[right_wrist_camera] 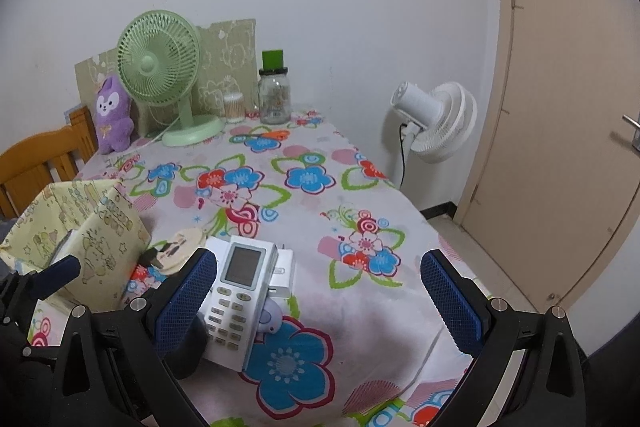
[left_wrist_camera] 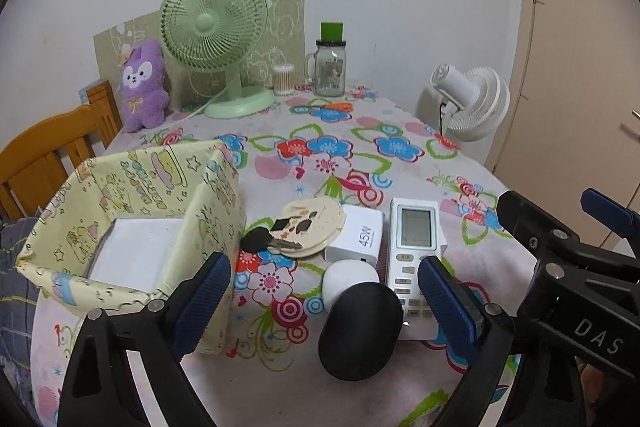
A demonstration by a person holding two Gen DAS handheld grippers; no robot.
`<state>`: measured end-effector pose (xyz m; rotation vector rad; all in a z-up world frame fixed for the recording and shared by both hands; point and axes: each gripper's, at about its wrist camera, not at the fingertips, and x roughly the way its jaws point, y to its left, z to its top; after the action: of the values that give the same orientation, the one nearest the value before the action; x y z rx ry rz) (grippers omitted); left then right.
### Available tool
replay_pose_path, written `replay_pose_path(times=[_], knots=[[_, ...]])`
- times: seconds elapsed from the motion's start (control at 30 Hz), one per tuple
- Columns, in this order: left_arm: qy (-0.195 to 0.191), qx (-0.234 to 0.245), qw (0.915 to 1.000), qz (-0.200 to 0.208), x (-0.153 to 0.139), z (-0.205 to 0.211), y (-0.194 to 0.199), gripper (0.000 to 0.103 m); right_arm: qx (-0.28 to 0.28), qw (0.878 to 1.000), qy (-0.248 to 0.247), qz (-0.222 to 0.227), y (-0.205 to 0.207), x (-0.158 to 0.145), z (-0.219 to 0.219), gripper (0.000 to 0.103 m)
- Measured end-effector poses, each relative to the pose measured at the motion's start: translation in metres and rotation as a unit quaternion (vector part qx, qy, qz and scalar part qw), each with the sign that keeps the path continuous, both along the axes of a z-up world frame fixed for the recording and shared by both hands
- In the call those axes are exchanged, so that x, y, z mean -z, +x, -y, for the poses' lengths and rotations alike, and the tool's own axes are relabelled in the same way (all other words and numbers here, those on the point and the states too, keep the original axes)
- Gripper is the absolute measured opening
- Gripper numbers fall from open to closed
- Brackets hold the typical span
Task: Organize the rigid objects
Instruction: 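Move the left tool toward the black round speaker while the right tool approaches the white remote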
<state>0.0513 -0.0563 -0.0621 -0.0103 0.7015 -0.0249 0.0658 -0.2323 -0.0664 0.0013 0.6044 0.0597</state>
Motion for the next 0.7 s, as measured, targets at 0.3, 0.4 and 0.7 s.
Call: replay_pose_path(times=[0.3, 0.4, 0.7], knots=[[0.004, 0.002, 0.9998, -0.021, 0.018, 0.004, 0.010, 0.095, -0.005, 0.999, 0.011, -0.034, 0.015, 0.024, -0.001, 0.099], [0.008, 0.004, 0.9996, -0.027, 0.024, 0.006, 0.011, 0.093, -0.009, 0.999, 0.013, -0.045, 0.020, 0.030, -0.004, 0.099], [0.020, 0.011, 0.9990, -0.039, 0.038, 0.011, 0.009, 0.090, -0.020, 0.998, 0.012, -0.066, 0.025, 0.046, -0.012, 0.099]])
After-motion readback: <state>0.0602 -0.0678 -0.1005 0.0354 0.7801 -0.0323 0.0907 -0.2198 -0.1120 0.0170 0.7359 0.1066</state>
